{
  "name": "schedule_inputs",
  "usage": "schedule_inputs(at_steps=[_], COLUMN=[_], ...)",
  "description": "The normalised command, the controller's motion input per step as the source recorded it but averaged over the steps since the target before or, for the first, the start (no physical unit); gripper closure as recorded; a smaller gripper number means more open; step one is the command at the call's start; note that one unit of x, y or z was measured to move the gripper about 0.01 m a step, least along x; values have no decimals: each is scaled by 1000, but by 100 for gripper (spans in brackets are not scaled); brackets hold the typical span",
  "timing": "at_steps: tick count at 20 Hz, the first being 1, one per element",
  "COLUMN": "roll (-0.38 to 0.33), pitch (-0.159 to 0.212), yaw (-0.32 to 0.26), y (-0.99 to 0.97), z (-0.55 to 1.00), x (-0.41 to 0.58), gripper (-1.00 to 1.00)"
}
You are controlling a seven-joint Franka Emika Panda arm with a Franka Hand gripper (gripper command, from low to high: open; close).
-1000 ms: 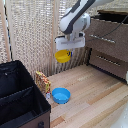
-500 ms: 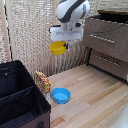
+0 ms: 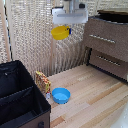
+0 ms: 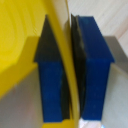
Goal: Kindly move your gripper toward the top drawer's handle. With caution, hold the handle robustly using your gripper and pull open the top drawer. Let the handle go. Relocate your gripper to the bowl placed in the background. Gently hold the bowl using your gripper. Bring the gripper and the bowl to the ajar drawer. Softly release the bowl into it.
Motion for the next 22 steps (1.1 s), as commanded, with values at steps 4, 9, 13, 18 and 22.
schedule_inputs(at_steps=[4, 9, 13, 18, 22], roll=[0, 1, 18, 68, 95], pitch=[109, 122, 126, 132, 116], yaw=[-220, -178, -136, -78, -20], y=[-407, -562, -693, -838, -969], z=[959, 937, 902, 774, 566], x=[284, 207, 104, -30, -114], gripper=[100, 100, 100, 100, 100])
